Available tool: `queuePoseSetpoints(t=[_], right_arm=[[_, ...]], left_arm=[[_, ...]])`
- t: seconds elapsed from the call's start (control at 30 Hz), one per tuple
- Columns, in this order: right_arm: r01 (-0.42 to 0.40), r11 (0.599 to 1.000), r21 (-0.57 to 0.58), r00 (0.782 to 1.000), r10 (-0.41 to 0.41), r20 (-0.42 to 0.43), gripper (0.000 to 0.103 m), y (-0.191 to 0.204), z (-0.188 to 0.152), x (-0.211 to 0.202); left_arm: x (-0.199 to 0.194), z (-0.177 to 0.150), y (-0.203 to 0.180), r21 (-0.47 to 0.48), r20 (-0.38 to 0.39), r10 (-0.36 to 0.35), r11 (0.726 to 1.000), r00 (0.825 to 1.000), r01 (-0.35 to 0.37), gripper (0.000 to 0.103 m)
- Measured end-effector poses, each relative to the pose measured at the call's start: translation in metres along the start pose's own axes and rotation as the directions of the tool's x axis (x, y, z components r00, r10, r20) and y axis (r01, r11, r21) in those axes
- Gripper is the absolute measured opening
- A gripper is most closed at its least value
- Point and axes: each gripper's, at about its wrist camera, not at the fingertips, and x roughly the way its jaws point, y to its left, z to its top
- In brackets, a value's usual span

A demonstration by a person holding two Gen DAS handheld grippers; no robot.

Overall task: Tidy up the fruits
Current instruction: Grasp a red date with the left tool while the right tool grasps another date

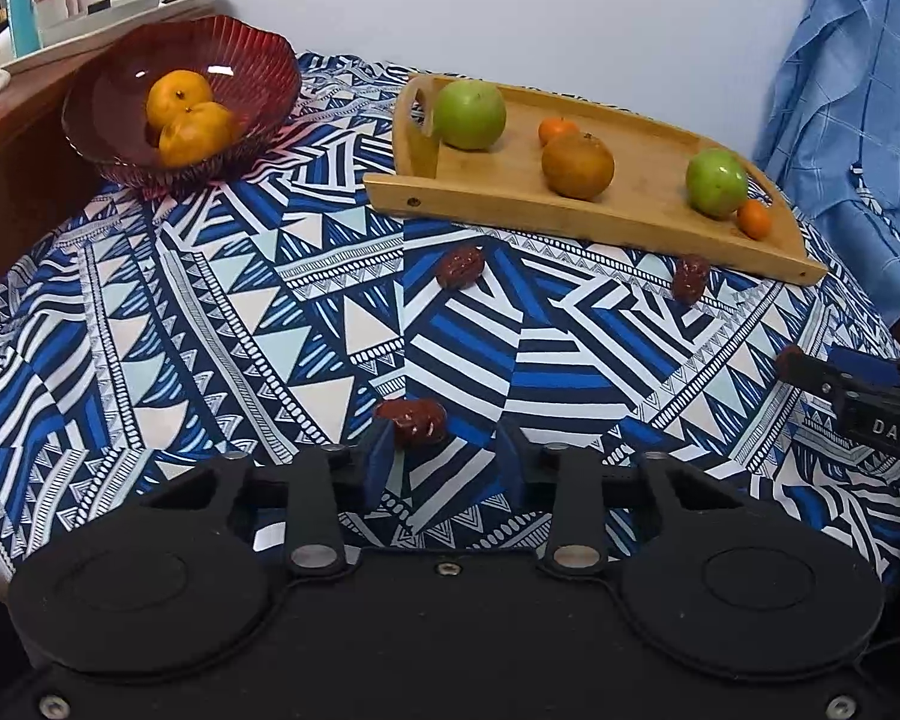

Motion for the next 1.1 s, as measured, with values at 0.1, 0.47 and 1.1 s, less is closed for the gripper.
queuePoseSetpoints(t=[0.1, 0.47, 1.1], right_arm=[[0.000, 1.000, 0.002, 1.000, 0.000, -0.007, 0.072, -0.0003, -0.0004, 0.0029], [-0.008, 1.000, -0.002, 1.000, 0.008, -0.015, 0.047, 0.0010, 0.0005, 0.0097], [-0.011, 1.000, 0.004, 1.000, 0.011, -0.003, 0.031, 0.0015, -0.0022, 0.0050]], left_arm=[[0.0025, -0.0004, -0.0004, 0.000, 0.000, 0.001, 1.000, 1.000, -0.001, 0.031], [0.0035, 0.0002, 0.0011, -0.011, 0.029, 0.006, 1.000, 1.000, -0.006, 0.026], [0.0111, -0.0024, 0.0009, 0.031, 0.073, 0.089, 0.995, 0.993, -0.091, 0.029]])
